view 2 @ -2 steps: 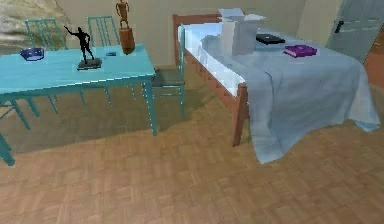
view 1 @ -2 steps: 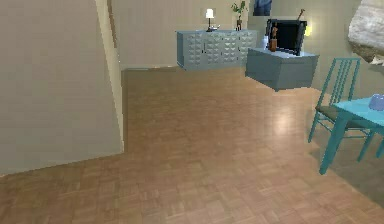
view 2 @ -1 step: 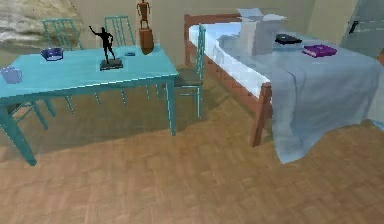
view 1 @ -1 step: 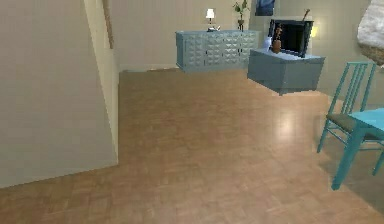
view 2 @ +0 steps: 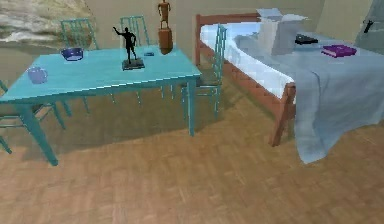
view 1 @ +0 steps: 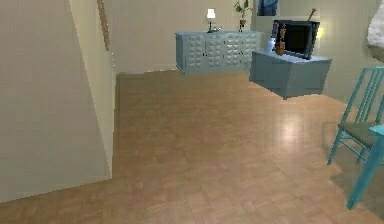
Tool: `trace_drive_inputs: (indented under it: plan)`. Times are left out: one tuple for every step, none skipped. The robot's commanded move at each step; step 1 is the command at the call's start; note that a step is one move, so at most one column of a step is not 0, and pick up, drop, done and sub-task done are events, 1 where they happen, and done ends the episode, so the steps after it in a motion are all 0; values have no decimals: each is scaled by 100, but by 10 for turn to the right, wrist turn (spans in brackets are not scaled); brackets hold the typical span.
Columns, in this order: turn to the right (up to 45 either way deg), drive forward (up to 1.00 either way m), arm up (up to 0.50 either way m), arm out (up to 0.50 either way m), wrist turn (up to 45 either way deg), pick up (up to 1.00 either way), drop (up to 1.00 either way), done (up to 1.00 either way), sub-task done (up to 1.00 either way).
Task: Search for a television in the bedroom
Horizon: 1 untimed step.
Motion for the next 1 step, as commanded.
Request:
trace_drive_inputs:
  plan:
    - [120,0,0,0,0,0,0,0,0]
